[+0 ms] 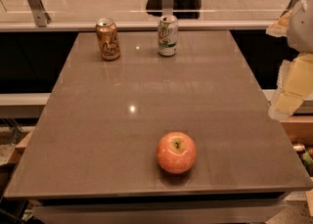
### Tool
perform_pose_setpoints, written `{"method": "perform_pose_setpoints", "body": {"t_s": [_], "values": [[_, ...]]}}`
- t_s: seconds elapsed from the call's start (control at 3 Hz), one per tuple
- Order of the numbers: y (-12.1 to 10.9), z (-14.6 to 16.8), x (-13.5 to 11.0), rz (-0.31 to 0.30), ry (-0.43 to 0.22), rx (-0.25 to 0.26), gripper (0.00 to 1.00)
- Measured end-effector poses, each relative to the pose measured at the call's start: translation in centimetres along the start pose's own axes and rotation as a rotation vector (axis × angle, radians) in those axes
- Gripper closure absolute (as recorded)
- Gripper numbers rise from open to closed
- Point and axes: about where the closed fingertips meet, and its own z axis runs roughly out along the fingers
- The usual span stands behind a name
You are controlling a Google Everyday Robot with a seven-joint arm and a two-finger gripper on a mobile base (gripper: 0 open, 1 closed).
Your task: Pick 7up can
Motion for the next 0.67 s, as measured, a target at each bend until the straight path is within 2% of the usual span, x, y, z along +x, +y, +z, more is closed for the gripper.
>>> {"method": "perform_pose_setpoints", "body": {"t_s": [0.33,0.67], "values": [[0.0,0.0,0.0,0.000,0.000,0.000,0.00],[-1.3,-0.7,0.0,0.037,-0.039,0.034,0.00]]}}
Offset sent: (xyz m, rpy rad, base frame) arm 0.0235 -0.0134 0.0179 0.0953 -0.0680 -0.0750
